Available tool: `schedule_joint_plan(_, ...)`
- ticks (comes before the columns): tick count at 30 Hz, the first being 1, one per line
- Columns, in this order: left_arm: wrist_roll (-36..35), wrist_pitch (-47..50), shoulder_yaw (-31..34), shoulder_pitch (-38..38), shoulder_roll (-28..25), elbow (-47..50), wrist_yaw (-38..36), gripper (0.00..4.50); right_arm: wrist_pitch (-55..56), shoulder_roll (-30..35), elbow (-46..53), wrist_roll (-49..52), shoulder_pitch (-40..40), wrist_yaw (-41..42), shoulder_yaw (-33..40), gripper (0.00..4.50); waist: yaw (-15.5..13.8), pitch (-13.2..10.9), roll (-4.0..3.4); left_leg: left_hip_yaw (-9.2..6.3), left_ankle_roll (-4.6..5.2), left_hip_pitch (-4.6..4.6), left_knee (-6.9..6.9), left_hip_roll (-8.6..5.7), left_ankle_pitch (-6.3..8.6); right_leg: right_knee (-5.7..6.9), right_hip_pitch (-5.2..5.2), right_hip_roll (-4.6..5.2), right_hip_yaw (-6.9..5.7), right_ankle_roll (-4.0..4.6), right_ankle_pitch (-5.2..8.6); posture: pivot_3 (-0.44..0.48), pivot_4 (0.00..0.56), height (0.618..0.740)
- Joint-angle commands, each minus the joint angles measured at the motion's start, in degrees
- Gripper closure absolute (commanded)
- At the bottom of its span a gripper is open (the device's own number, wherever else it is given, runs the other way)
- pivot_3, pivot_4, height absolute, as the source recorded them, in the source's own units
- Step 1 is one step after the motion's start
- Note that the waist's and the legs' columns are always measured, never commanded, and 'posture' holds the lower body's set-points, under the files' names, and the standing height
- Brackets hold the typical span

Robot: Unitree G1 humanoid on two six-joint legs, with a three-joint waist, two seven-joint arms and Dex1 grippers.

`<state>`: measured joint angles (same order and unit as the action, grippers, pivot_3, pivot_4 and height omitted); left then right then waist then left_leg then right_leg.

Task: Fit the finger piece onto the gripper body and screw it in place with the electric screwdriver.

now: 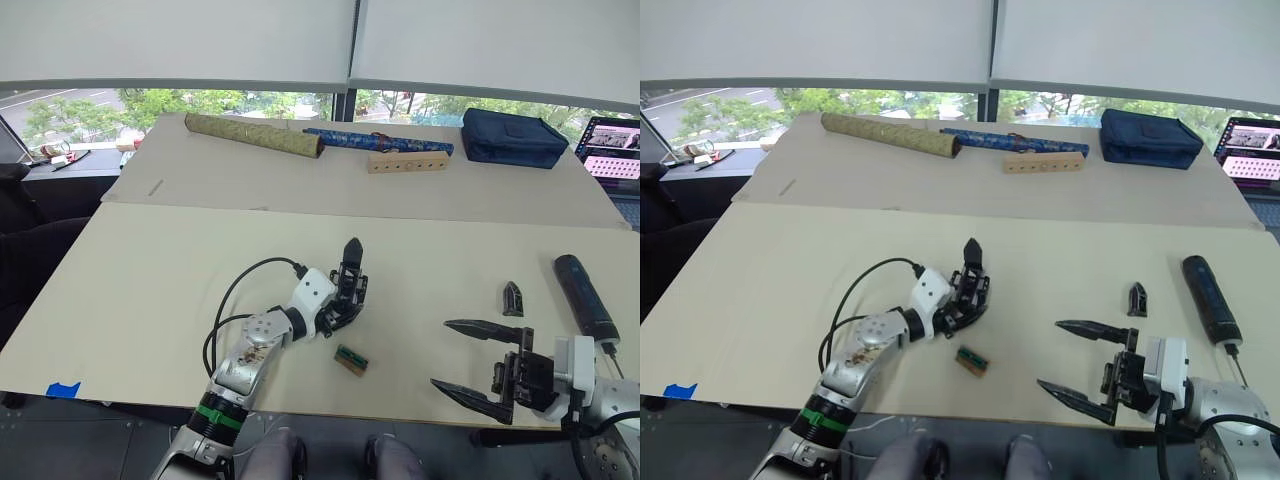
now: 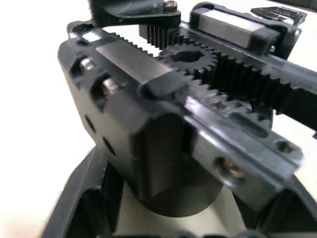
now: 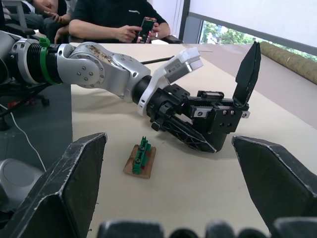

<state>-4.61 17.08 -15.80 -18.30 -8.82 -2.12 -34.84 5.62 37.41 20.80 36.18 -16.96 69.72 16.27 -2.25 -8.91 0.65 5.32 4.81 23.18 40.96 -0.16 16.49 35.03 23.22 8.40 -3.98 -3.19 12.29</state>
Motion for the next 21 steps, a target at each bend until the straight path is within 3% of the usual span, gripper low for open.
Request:
schedule_joint_plan(1, -1.3, -1.0, 0.7, -0.4, -1.1, 1.8, -1.7, 0.03, -0.5, 0.9, 1.7, 1.2, 0.7, -0.1, 0.8, 0.0, 0.0, 0.0, 0.0, 0.0, 0.0, 0.0, 0.0, 0.0, 0.0, 0.0, 0.0, 0.0, 0.0, 0.0, 0.0, 0.0, 0.15, 0.734)
schedule_joint_plan(12, -5.2, -4.3, 1.9, -6.2, -10.9, -5.4, -17.7, 0.03, 0.4, 0.8, 0.4, 0.7, 1.0, 0.4, 1.1, 0.0, -0.1, 0.0, -0.01, -0.01, -0.05, -0.01, 0.01, -0.01, -0.03, 0.03, -0.01, -0.02, -0.03, 0.01, 0.0, 0.0, 0.15, 0.734)
schedule_joint_plan(21, -3.3, -14.1, -0.9, -14.9, -8.7, -20.2, -27.3, 0.03, 1.4, 0.1, 0.0, 0.3, 0.4, 0.5, 1.3, 0.0, 0.0, 0.0, -0.01, 0.06, -0.04, 0.01, 0.02, -0.04, -0.03, 0.0, -0.02, -0.08, -0.05, 0.0, 0.0, 0.0, 0.15, 0.734)
